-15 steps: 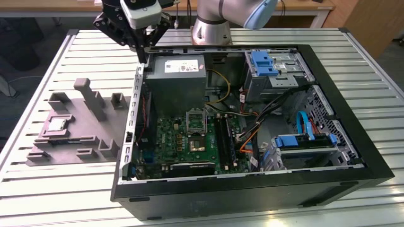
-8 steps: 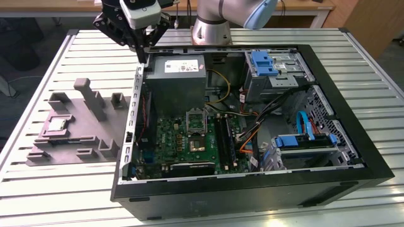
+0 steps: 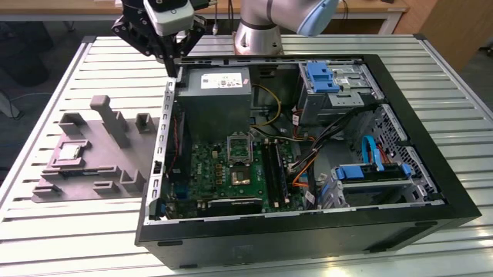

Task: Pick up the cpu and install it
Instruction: 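Reach for the cpu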

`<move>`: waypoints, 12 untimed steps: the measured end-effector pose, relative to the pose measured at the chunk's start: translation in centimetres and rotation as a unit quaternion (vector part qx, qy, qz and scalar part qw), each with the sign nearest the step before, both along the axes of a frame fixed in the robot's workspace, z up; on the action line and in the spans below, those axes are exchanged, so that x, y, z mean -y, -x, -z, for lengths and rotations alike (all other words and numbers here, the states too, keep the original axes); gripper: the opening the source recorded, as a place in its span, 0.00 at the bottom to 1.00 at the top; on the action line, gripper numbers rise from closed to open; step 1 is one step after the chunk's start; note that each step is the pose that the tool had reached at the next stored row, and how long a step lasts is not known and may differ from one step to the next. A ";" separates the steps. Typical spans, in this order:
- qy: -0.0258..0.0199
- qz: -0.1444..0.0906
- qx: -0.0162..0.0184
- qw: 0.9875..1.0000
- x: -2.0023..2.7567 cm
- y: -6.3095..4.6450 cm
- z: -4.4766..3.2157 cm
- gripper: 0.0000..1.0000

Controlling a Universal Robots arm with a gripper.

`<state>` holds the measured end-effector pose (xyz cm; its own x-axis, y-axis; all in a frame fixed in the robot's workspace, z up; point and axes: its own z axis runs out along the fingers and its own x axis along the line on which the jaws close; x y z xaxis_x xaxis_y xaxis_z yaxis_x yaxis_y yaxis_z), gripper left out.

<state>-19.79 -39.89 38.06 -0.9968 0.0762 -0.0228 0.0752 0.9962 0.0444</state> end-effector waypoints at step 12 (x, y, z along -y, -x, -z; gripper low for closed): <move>0.000 0.000 0.000 1.000 0.00 0.5 0.03 0.11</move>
